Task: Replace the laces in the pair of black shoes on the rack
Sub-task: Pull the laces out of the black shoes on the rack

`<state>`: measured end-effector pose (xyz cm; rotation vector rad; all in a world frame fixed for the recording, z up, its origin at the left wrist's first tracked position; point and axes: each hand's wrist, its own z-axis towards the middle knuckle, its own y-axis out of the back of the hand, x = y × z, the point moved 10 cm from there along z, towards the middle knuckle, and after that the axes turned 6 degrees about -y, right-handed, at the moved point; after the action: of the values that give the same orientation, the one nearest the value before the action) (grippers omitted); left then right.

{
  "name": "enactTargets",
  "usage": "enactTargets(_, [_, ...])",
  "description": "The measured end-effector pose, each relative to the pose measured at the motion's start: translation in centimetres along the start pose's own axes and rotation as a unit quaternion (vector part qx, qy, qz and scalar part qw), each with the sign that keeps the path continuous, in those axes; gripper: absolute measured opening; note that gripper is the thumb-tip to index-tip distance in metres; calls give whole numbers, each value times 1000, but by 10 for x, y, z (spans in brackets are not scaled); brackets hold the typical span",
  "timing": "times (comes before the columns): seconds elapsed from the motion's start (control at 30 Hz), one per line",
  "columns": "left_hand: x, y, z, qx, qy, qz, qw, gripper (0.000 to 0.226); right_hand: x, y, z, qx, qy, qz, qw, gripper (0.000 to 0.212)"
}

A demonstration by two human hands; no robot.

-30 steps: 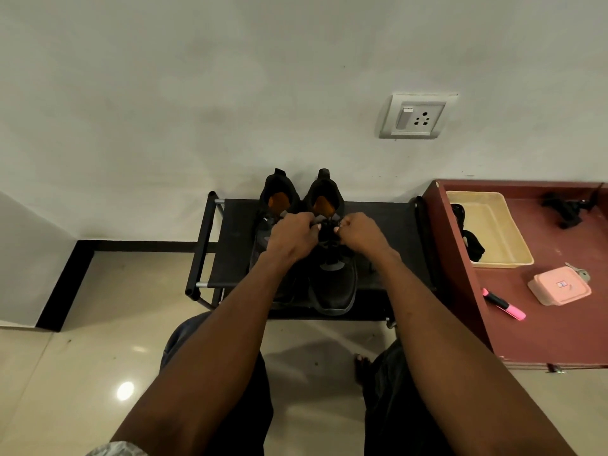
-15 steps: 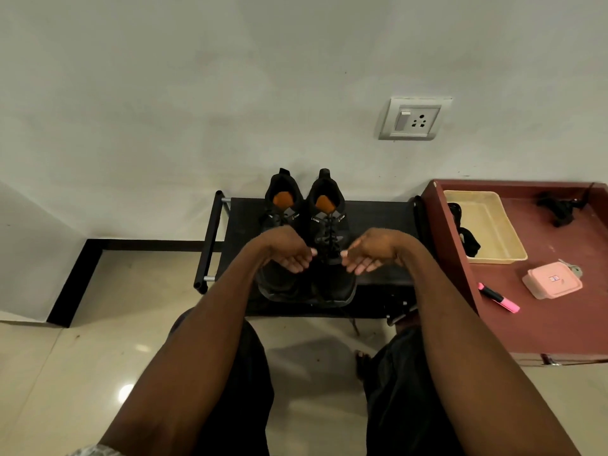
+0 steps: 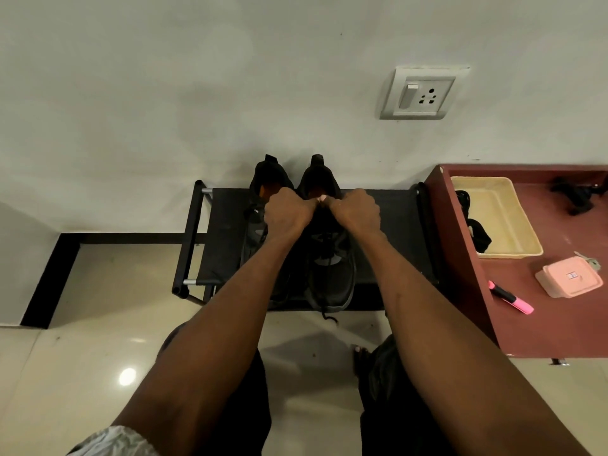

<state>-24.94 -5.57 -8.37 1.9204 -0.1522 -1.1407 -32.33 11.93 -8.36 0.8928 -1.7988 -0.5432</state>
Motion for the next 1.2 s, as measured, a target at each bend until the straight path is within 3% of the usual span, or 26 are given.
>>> enactTargets(0.17, [-2,-1,1,20,17,16,1000,49,0,-5,0,5,-8,-21,1000,47])
enactTargets(0.3, [-12,1,2,47,-2,17,999,40,5,-4,2,23,1,-25,999,34])
enactTargets(0.47, [-10,-3,7,95,2,-26,995,25,3,7,3,26,10,-23,999,32])
enactTargets(0.63, [0,-5,9,105,21,-115,988,23,-18,11,16,61,-44,99,992,25])
enactTargets(0.73, [-5,-4,4,77,-16,-111,991,25,-25,11,17,71,-60,138,986,24])
enactTargets(0.9, [-17,-5,-6,73,-45,-8,996,49,-7,3,1,51,-2,0,999,37])
enactTargets(1.2, [-17,-11,1,102,-33,-20,994,25,-5,7,4,52,31,-31,998,36])
